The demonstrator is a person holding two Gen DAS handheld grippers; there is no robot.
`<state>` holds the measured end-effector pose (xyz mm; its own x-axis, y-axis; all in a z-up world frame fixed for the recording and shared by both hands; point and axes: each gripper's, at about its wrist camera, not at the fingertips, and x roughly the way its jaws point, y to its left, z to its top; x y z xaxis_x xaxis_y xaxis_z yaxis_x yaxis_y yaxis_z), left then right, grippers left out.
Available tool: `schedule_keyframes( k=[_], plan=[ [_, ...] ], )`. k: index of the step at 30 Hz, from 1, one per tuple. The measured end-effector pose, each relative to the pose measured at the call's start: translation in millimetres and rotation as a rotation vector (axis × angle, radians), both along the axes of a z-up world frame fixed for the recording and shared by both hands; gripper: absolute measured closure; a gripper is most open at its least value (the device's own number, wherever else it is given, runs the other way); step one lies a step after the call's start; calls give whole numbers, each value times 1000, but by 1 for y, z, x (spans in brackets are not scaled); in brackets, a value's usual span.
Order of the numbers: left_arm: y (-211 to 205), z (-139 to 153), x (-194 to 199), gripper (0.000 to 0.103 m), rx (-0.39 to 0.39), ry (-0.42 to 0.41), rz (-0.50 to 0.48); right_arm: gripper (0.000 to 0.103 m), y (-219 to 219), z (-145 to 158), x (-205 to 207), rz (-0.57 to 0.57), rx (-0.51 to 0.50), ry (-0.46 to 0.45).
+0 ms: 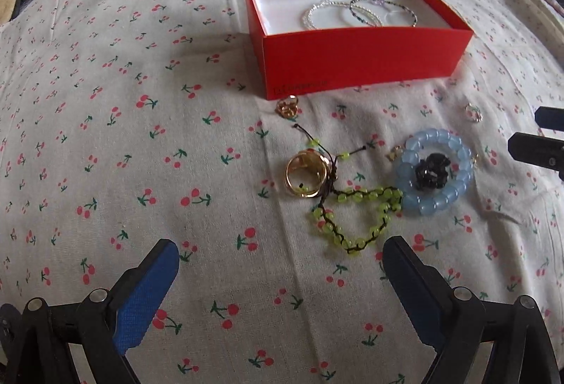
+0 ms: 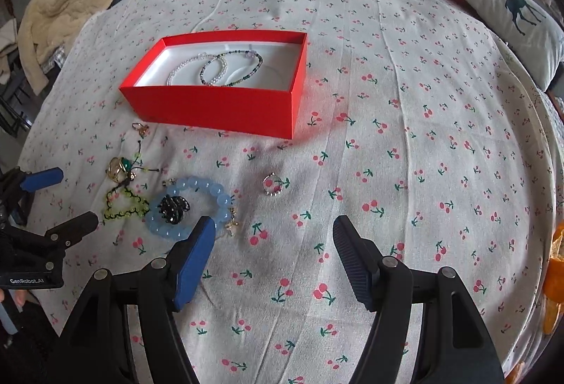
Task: Organize jewelry
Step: 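Withdraw both tools from the red box back toward the jewelry pile, then grasp the green beaded strand with the left tool while the right tool grasps the light-blue bead bracelet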
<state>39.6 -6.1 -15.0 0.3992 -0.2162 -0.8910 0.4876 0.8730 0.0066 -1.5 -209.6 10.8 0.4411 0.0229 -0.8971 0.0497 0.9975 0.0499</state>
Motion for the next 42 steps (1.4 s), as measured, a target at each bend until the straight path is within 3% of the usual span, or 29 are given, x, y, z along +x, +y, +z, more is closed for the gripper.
schedule_keyframes(
  k=[9, 13, 15, 20, 24, 29, 33, 38, 42],
  plan=[
    [8, -17, -8, 7, -47, 47, -38, 31, 22, -20, -16, 131, -113, 7],
    [11, -12, -7, 9, -111, 54, -36, 31, 27, -25, -15, 152, -134, 3],
    [8, -10, -8, 16, -136, 55, -55, 31, 29, -25, -15, 159, -132, -7],
    [-5, -7, -14, 45, -158, 52, -123, 31, 35, -22, -11, 172, -98, -22],
    [-12, -4, -14, 53, -174, 41, -126, 31, 37, -20, -8, 169, -58, -21],
    [-19, -3, -12, 75, -181, 35, -140, 31, 31, -15, -3, 137, 24, -22],
    [-29, 0, -13, 76, -189, 25, -198, 32, 21, -6, 2, 87, 120, -39],
    [-41, -14, -17, 76, -94, 51, -239, 61, 13, -4, 11, 50, 215, -20],
    [-42, -17, -16, 76, -67, 51, -228, 65, 12, -8, 17, 32, 237, -5]
  ],
)
